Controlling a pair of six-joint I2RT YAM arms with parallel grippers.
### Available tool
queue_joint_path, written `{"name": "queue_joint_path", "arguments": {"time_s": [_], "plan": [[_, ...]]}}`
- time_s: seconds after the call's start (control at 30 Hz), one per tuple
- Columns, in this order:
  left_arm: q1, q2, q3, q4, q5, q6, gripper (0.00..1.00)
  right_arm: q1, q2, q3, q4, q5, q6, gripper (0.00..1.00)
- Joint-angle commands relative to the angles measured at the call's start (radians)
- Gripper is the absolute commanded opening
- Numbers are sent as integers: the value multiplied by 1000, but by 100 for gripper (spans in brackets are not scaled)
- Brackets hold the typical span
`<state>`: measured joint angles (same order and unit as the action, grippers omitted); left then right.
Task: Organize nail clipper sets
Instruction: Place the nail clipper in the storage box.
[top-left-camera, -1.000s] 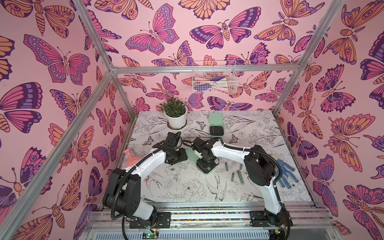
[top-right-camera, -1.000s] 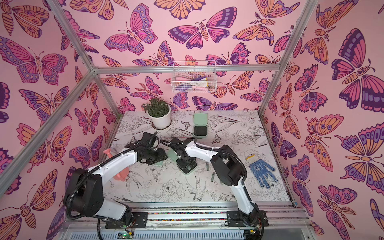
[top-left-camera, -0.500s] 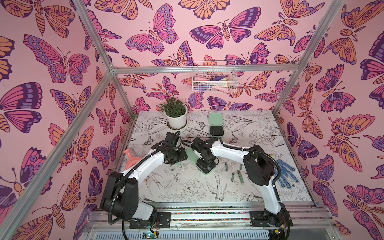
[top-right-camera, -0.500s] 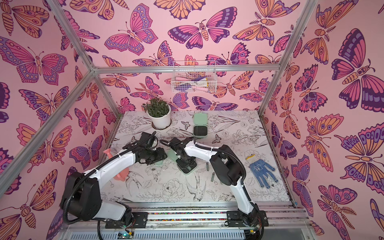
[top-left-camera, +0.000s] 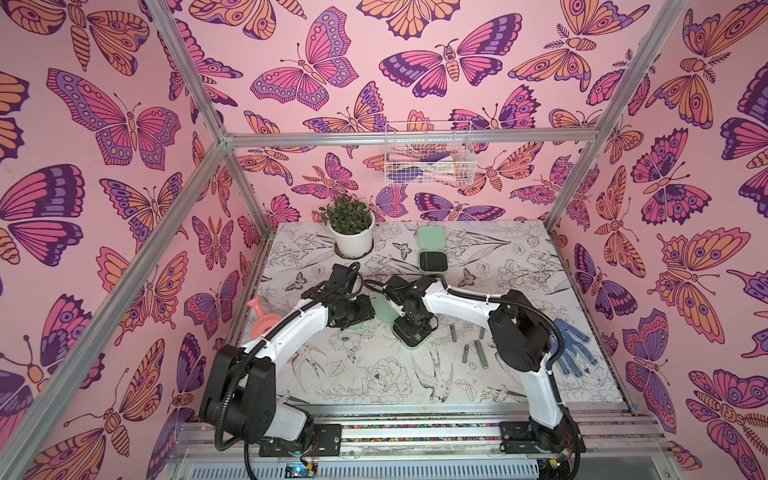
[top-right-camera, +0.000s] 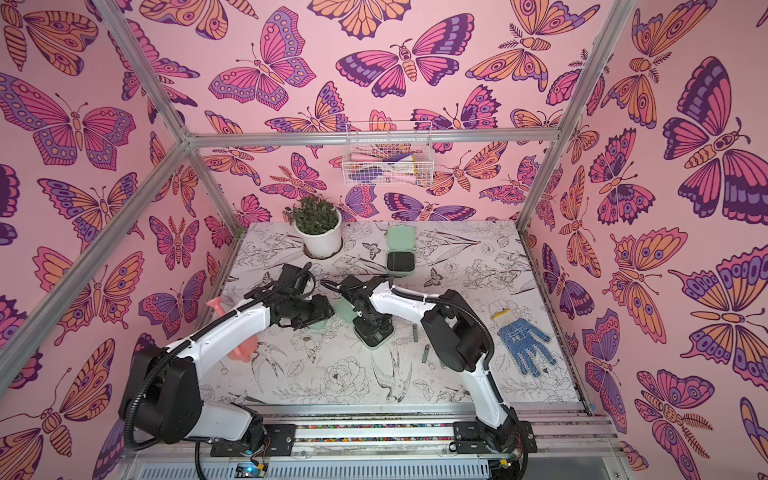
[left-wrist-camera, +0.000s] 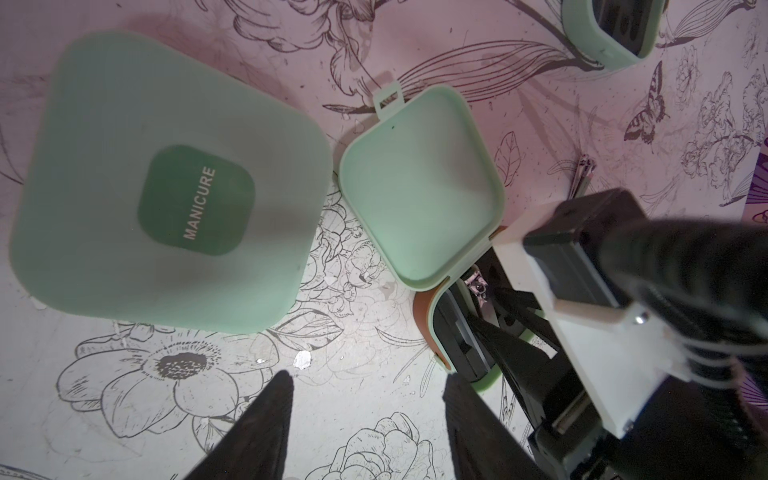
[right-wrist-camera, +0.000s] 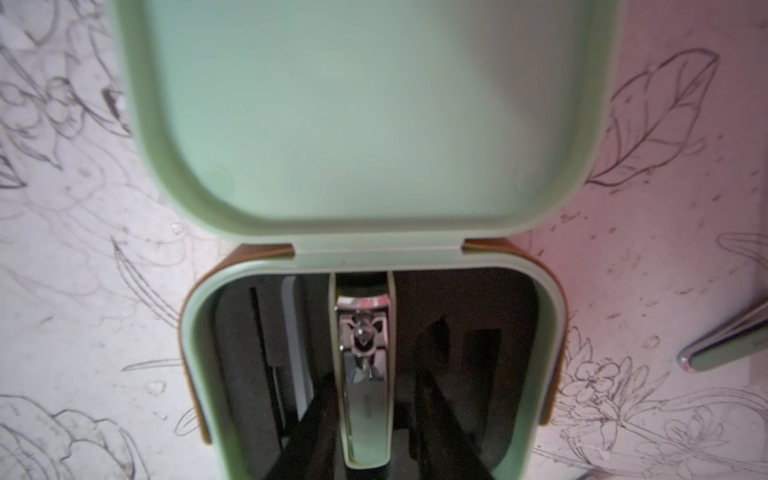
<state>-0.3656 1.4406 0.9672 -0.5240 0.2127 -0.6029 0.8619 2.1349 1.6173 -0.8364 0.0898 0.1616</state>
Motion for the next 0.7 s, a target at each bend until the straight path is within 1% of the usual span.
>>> {"name": "queue_joint_path", "arguments": {"time_s": [0.0,0.43,0.67], "plan": [[7,-20,-13,-21,-6,14,61,-1,55,-20,-33,41,15,33],[7,-14,-13,-24,-3,18,61,-1,-41,-23,-47,-7,30,35],[7,-23,-23,-27,-6,20,61,-1,-22,-30,-34,-22,43,35]]}}
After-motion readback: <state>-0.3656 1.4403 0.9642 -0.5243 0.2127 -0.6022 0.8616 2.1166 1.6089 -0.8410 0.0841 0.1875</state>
